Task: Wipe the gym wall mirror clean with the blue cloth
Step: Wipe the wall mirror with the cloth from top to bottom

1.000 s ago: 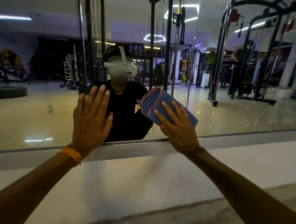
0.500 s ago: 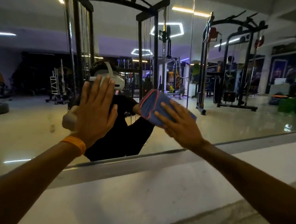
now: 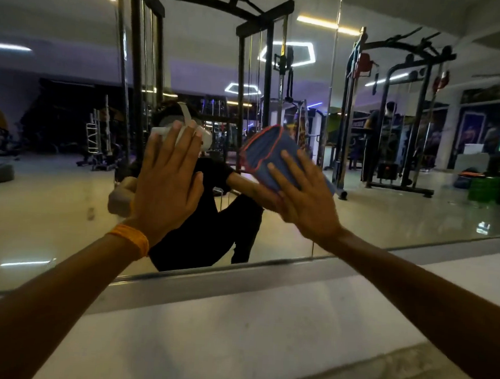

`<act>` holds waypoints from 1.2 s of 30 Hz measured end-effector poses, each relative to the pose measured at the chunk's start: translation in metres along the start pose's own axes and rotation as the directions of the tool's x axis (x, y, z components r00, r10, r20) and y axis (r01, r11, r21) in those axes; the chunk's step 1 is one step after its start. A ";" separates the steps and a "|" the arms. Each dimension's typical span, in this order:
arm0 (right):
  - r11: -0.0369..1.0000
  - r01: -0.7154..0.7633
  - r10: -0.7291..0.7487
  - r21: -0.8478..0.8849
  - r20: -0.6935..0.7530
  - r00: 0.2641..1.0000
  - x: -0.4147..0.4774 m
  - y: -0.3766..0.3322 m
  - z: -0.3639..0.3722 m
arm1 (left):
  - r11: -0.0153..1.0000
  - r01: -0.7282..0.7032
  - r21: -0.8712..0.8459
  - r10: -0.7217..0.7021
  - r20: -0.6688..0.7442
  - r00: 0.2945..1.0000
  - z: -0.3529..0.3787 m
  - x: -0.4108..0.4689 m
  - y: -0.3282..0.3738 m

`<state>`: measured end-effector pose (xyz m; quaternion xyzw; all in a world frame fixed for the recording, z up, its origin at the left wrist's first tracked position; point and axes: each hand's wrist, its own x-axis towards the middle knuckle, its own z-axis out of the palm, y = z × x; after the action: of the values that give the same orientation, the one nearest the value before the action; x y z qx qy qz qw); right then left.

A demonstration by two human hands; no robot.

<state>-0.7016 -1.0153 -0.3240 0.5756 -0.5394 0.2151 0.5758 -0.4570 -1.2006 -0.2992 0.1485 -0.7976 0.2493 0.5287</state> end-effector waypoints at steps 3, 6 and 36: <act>0.860 -0.504 0.511 0.084 -0.148 0.847 -0.005 0.036 -0.007 | 1.000 0.018 0.018 -0.019 0.003 1.000 -0.001 -0.028 0.000; 0.674 -0.724 0.738 0.143 -0.156 0.656 -0.031 0.002 0.015 | 0.998 0.055 0.015 -0.055 0.005 0.998 -0.003 -0.056 0.001; 0.982 -0.057 0.061 0.182 -0.014 0.998 -0.087 -0.014 0.033 | 0.986 0.160 0.049 -0.166 0.149 0.975 0.016 -0.078 0.091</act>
<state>-0.7299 -1.0153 -0.4138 0.6072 -0.5288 0.2857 0.5197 -0.4841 -1.1363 -0.3975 0.2417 -0.8163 0.2075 0.4819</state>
